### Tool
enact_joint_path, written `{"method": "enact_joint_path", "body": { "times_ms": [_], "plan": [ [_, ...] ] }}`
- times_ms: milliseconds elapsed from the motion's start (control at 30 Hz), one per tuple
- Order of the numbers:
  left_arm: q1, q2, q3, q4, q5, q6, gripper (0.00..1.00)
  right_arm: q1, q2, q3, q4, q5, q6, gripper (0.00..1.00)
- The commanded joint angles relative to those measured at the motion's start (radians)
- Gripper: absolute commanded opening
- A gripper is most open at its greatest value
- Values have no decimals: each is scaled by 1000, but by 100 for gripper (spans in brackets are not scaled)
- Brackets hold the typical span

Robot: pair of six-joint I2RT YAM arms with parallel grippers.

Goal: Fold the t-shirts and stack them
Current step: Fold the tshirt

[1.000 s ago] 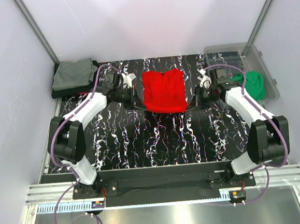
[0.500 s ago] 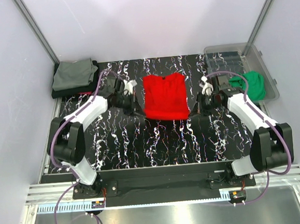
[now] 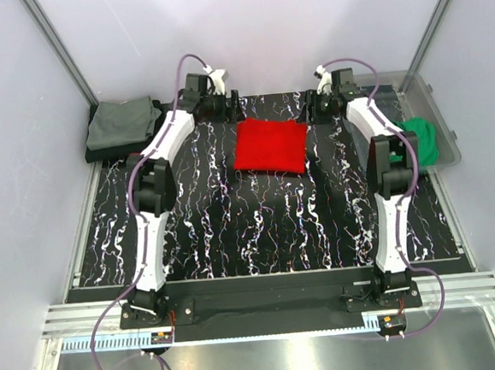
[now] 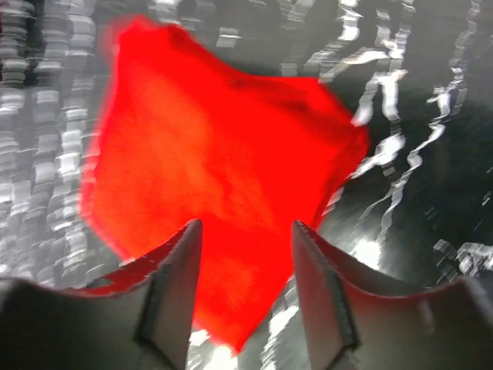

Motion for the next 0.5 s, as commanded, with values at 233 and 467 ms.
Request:
{"method": "enact_joint_path", "body": {
  "times_ms": [233, 467],
  "plan": [
    [92, -64, -45, -58, 177, -1, 82, 27, -204, -146, -14, -36, -33, 59],
    [159, -45, -195, -41, 324, -136, 83, 62, -218, -258, -44, -52, -56, 59]
  ]
}}
